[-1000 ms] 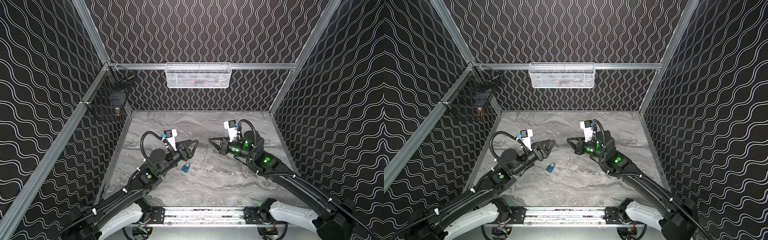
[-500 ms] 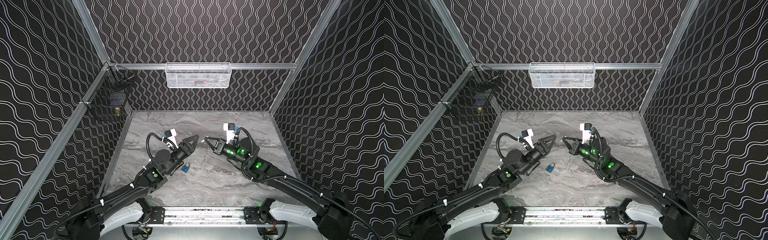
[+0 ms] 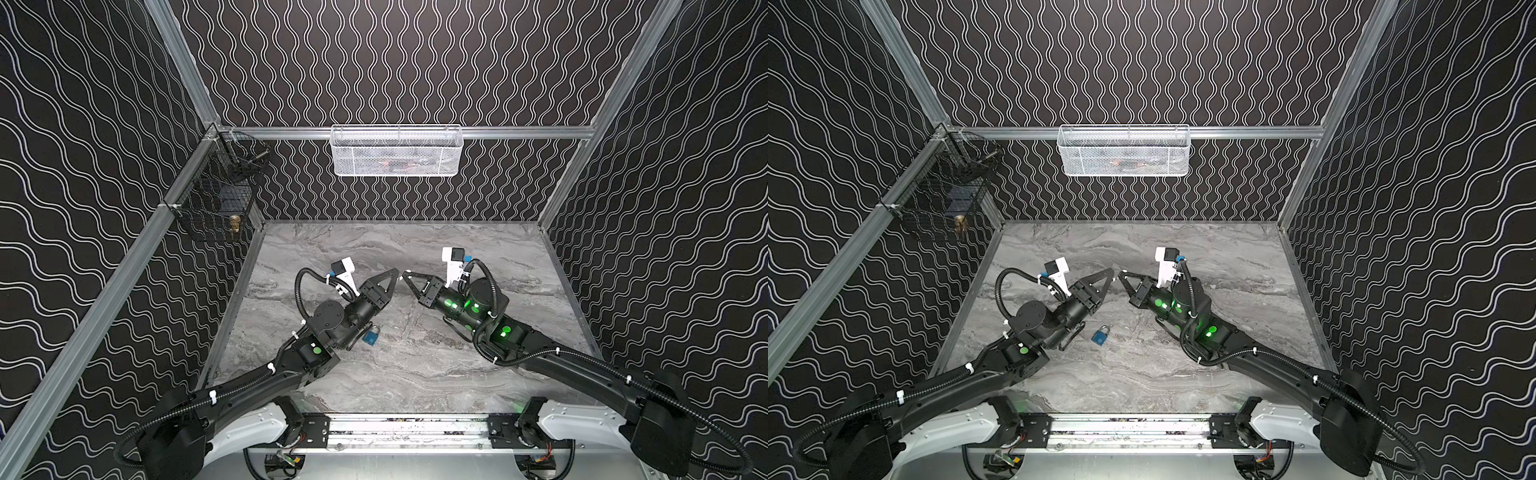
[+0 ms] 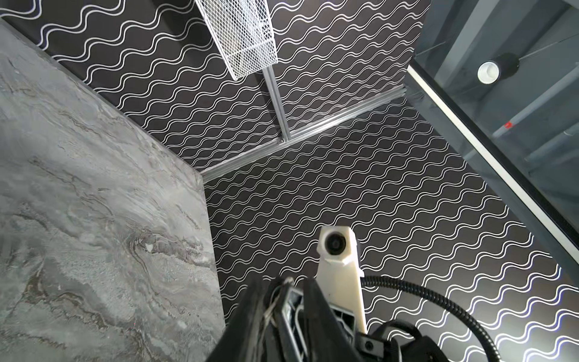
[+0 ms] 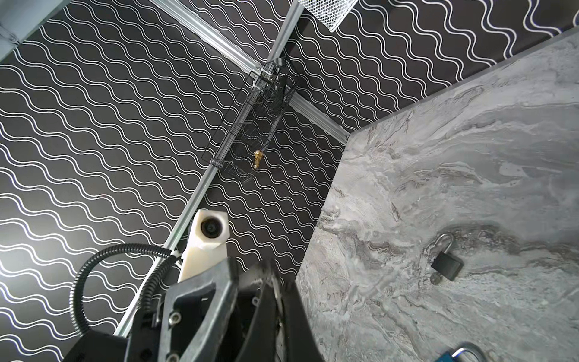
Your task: Unlock with the key
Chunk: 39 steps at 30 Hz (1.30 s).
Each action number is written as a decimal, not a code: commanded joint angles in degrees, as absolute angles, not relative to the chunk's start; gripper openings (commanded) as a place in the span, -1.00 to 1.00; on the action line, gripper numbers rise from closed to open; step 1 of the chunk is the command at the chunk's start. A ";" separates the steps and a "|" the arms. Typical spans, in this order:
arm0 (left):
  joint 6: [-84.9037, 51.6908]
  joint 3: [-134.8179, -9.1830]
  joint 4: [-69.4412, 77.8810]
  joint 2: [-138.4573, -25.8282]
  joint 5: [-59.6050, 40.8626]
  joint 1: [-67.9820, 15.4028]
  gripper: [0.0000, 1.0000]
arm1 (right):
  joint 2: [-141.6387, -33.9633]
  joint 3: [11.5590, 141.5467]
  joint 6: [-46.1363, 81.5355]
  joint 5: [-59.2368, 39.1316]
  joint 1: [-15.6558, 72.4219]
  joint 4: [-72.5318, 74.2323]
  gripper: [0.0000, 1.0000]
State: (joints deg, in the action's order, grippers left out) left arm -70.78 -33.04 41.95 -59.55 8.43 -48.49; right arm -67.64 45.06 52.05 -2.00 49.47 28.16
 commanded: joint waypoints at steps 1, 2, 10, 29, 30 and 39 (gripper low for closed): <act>-72.07 -32.57 45.52 -59.61 8.35 -48.69 -0.53 | -67.84 45.17 53.00 -0.37 49.88 32.33 -1.00; -72.06 -32.68 45.51 -59.63 8.26 -48.78 -0.53 | -67.68 45.15 53.00 -0.28 49.92 32.51 -1.00; -71.83 -33.49 42.79 -59.74 8.59 -48.80 -0.50 | -67.61 45.51 52.64 -0.43 50.76 33.49 -1.00; -71.02 -33.69 43.92 -60.97 8.61 -48.87 -0.62 | -68.25 45.37 53.65 -0.94 51.15 34.63 -1.00; -71.02 -33.46 44.85 -61.04 8.70 -48.87 -0.65 | -68.37 45.27 53.78 -1.02 51.15 34.78 -1.00; -70.24 -33.55 44.50 -60.73 8.70 -48.87 -0.97 | -68.65 44.70 54.49 -0.86 51.15 34.93 -1.00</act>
State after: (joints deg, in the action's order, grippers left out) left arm -71.59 -33.39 44.53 -60.93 9.17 -48.77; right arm -68.47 44.60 55.72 -0.32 51.03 32.88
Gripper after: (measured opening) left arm 0.047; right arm 0.066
